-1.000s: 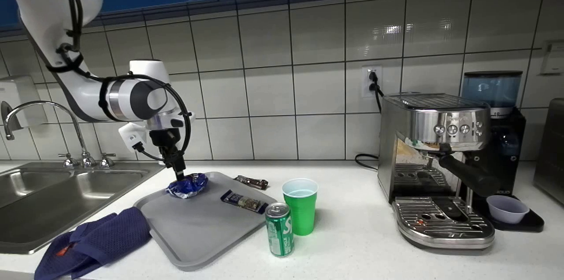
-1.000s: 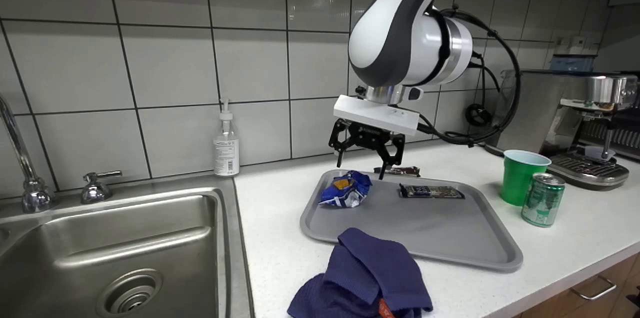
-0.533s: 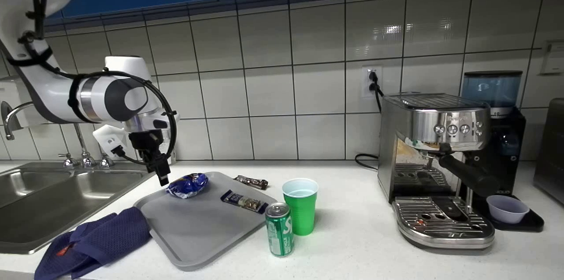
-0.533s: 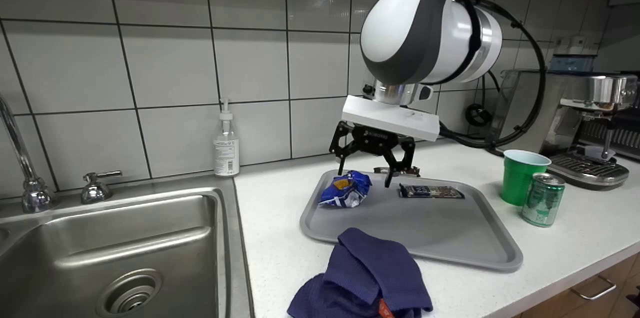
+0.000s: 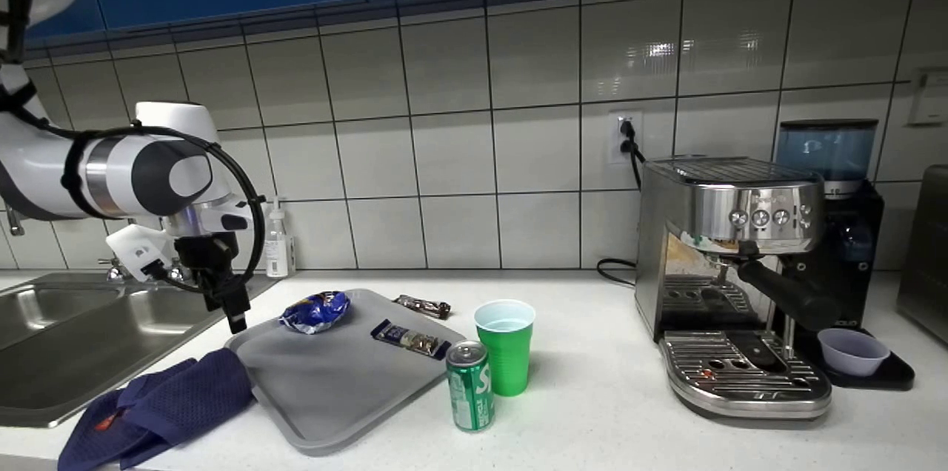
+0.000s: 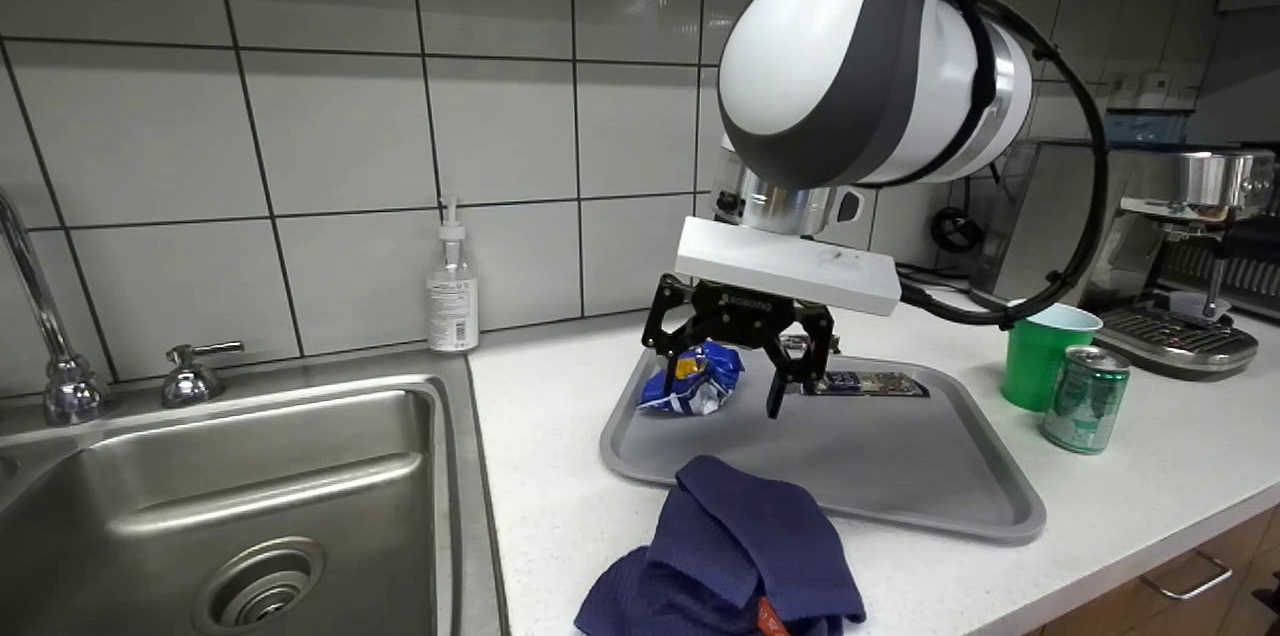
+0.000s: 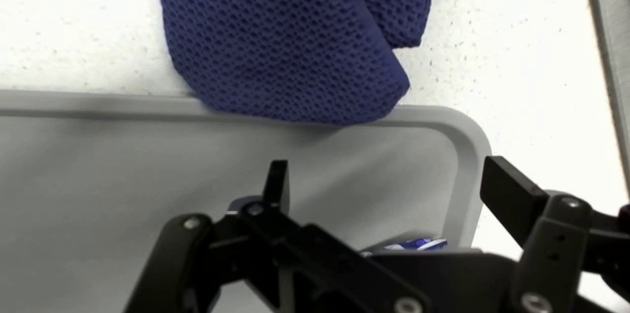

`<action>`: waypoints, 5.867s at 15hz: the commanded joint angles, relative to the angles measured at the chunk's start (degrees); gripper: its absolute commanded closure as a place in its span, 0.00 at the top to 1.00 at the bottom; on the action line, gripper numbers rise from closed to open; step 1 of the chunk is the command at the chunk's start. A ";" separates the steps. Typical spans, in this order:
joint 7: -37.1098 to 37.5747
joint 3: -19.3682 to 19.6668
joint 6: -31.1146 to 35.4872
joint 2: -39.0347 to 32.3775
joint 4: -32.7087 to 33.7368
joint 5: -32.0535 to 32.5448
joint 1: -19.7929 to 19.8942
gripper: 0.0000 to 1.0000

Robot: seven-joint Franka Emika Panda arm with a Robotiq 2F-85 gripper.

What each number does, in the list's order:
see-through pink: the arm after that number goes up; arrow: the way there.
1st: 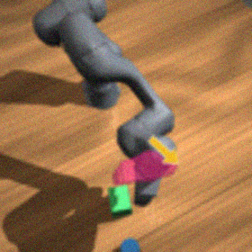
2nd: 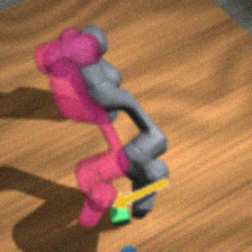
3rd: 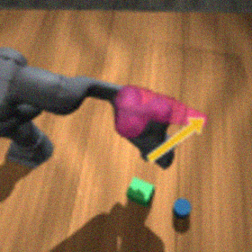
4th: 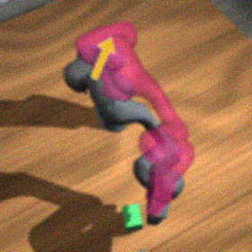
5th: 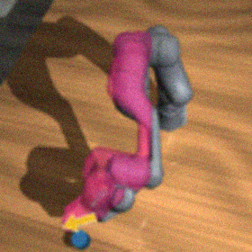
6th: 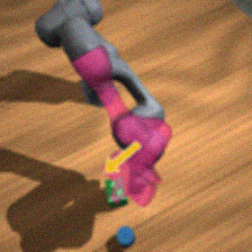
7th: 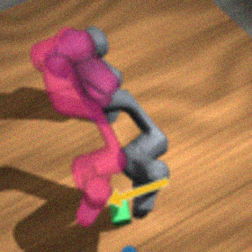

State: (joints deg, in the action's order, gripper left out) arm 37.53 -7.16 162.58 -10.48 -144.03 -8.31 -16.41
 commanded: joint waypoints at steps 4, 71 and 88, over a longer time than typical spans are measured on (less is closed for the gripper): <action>-0.85 -3.25 -2.26 2.72 -3.28 -1.05 -0.71 1.00; 10.52 10.70 6.94 -9.40 -2.71 14.46 -21.21 0.05; 2.88 -0.58 7.01 2.44 -9.32 3.42 -7.41 0.05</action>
State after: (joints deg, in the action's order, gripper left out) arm 43.26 -4.94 169.70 -12.10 -151.02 -1.96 -28.00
